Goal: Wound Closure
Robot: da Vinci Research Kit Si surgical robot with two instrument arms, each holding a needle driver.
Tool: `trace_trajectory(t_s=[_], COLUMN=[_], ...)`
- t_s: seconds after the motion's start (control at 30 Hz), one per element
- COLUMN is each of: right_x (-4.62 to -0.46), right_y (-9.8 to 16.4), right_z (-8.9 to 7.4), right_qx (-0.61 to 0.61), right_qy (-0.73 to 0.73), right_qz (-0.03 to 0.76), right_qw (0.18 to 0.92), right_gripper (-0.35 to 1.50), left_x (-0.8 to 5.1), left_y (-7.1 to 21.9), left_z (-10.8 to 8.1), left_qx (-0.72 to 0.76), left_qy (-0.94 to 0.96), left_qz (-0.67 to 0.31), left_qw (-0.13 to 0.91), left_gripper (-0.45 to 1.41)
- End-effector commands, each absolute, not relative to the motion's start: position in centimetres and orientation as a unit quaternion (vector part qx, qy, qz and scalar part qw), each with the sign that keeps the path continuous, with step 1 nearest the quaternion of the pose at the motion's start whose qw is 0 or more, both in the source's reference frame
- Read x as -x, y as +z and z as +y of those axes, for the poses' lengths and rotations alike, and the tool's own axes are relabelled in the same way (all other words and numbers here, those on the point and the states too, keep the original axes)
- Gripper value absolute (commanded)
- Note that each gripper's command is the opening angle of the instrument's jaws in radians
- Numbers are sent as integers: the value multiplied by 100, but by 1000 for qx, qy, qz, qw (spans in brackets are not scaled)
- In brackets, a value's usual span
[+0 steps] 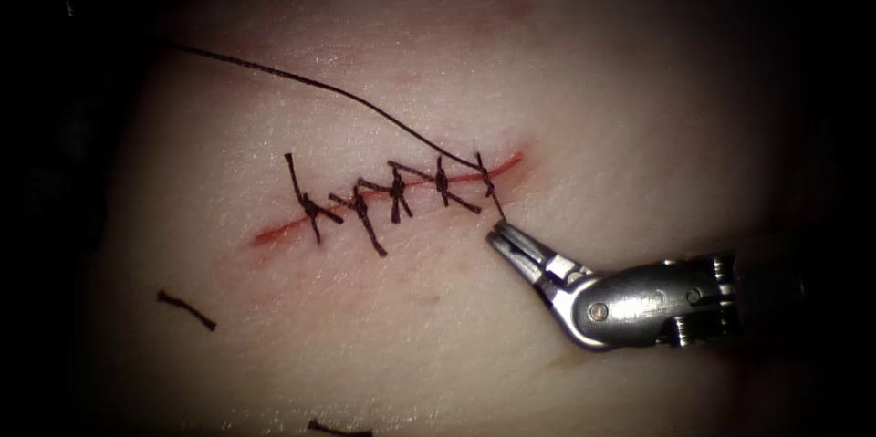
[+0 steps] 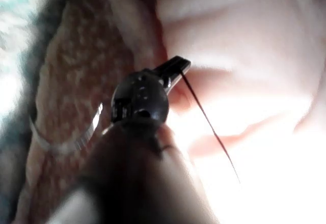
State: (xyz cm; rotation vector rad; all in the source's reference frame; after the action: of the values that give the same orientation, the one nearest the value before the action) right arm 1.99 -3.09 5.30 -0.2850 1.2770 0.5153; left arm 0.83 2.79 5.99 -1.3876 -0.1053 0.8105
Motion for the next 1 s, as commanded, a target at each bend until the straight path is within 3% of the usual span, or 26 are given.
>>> trace_trajectory(t_s=[0.03,0.1,0.17,0.37,0.53,0.73,1.0], right_x=[-202,-201,-202,-201,-199,-202,-195], right_y=[533,533,533,528,513,479,420], right_z=[-314,-312,-312,-310,-310,-323,-308], right_qx=[128,117,112,99,87,30,-33], right_qy=[240,247,251,260,257,236,216], right_qz=[587,586,585,584,581,571,578], right_qw=[763,763,763,762,767,786,787], right_gripper=[47,84,105,130,140,126,131], left_x=[-68,-45,-25,45,100,137,164], left_y=[599,589,578,532,487,452,455], left_z=[278,260,245,190,151,123,105], left_qx=[627,637,644,659,674,688,680], left_qy=[359,357,360,364,363,377,401], left_qz=[-54,-74,-86,-131,-164,-168,-153], left_qw=[689,679,669,645,622,597,595], left_gripper=[-45,-45,-45,-45,-45,-45,-45])
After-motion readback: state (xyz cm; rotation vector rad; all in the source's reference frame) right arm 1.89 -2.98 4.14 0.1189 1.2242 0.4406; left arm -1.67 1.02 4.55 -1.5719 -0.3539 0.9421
